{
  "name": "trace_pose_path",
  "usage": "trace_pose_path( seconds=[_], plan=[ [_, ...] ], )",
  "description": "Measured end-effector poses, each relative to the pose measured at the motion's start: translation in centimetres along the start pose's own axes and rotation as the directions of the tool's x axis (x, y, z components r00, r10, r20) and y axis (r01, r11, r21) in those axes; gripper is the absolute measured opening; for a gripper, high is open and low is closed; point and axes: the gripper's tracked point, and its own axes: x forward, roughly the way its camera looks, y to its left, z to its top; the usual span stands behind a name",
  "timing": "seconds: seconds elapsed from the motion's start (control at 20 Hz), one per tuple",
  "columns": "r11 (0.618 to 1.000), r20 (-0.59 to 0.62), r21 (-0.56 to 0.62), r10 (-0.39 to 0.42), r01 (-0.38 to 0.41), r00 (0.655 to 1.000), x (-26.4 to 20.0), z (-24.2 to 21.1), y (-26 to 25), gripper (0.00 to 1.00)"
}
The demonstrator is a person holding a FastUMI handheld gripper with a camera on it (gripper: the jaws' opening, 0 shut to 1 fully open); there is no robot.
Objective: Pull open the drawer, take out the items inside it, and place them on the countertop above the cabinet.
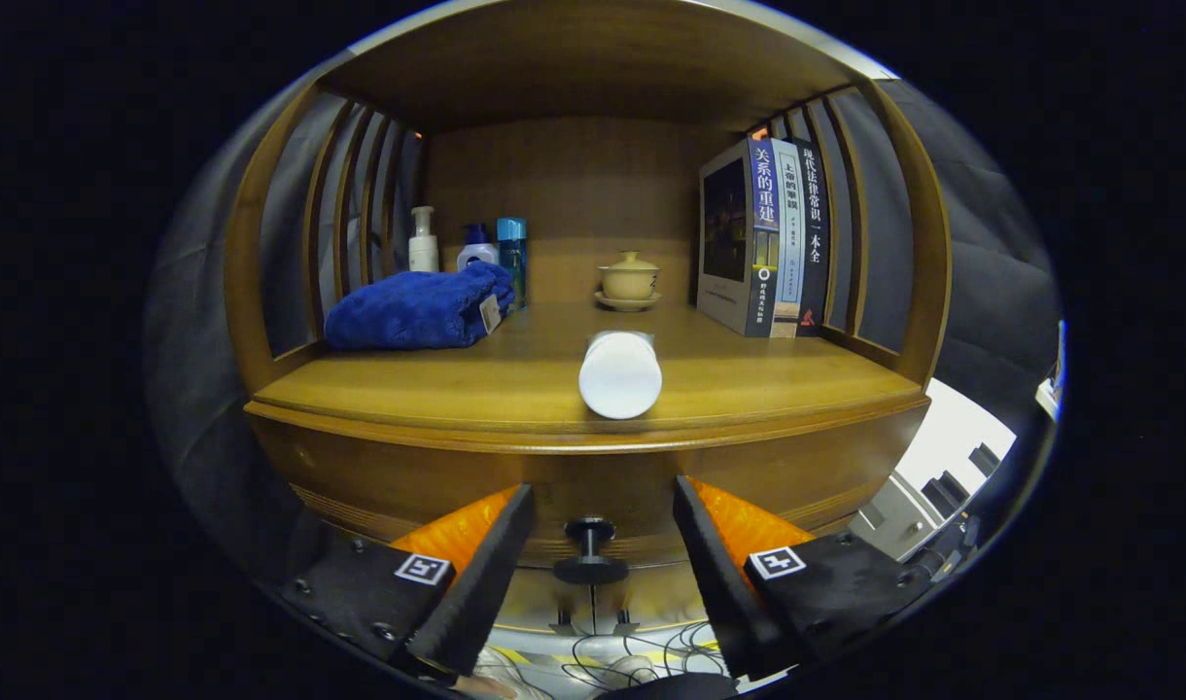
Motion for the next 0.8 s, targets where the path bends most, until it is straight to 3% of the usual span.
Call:
trace_pose_path(
  seconds=[0.4,0.6,0.8],
  plan=[
    [0.997,0.107,0.073,0.021,-0.029,0.994,-1.5,10.3,-3.6,0.96],
    [0.998,0.212,-0.006,-0.055,0.058,0.976,-2.4,16.0,-7.9,0.96],
    [0.997,0.284,0.0,-0.07,0.073,0.956,-5.1,19.9,-9.5,0.96]
  ],
)
